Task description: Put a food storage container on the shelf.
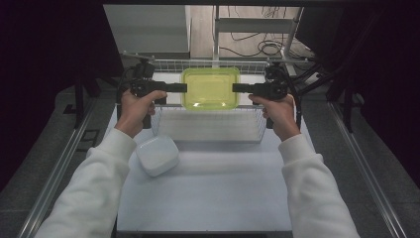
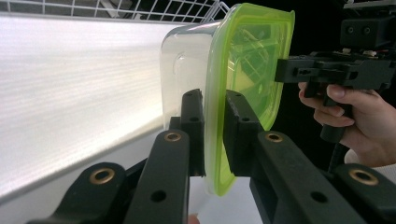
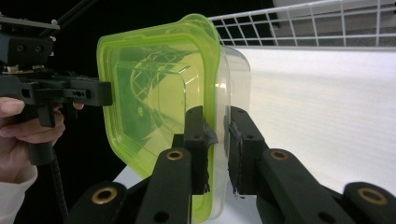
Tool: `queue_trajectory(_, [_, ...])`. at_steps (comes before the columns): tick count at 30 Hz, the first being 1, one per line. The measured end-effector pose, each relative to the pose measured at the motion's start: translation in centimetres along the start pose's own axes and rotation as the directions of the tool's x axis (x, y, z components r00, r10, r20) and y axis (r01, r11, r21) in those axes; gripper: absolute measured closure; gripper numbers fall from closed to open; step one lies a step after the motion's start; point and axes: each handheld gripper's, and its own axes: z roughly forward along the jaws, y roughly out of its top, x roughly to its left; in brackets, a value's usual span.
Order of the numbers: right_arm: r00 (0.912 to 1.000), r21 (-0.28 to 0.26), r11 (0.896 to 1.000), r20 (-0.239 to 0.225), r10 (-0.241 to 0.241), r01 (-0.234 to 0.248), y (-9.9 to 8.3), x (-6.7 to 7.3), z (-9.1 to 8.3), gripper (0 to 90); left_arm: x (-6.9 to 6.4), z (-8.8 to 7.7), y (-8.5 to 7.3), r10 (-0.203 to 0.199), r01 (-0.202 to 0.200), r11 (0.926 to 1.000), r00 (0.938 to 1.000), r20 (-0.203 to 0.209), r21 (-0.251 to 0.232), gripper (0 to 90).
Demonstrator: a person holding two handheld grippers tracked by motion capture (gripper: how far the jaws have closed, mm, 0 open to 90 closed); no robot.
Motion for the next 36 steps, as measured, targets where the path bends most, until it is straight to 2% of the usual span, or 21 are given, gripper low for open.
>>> queue_trajectory(9, [0.9996,-0.003,1.0,0.011,0.027,-0.027,1.7,-0.7,0.4,78.5,0.9,0.7,1.9,-0.01,0.009,0.9999,0.9999,0.01,0.006,79.6])
queue_trajectory(16, [0.9971,0.027,0.997,0.035,0.068,-0.069,2.5,-1.6,1.5,78.4,3.0,2.1,2.6,-0.078,0.078,0.9966,0.9967,0.021,0.027,80.0])
queue_trajectory(20, [0.9922,0.046,0.993,0.059,0.109,-0.112,2.5,-2.3,2.2,78.4,4.2,3.0,2.7,-0.098,0.098,0.9942,0.9951,0.014,0.045,80.0])
queue_trajectory(25, [0.9867,0.064,0.987,0.077,0.143,-0.148,2.4,-3.0,2.9,78.5,4.7,3.6,2.8,-0.105,0.105,0.992,0.9945,-0.001,0.071,80.0])
queue_trajectory(28, [0.9827,0.079,0.983,0.092,0.161,-0.168,2.4,-3.4,3.4,78.6,5.1,4.0,2.9,-0.126,0.127,0.9887,0.9919,-0.018,0.08,80.0])
queue_trajectory(30, [0.9813,0.078,0.981,0.091,0.169,-0.176,2.5,-3.7,3.7,78.6,5.6,4.2,3.0,-0.15,0.15,0.9855,0.9886,-0.009,0.079,79.9])
queue_trajectory(36, [0.9742,0.087,0.974,0.107,0.199,-0.208,3.2,-4.3,4.2,78.5,6.4,4.8,3.8,-0.181,0.181,0.9797,0.9834,-0.007,0.086,79.5])
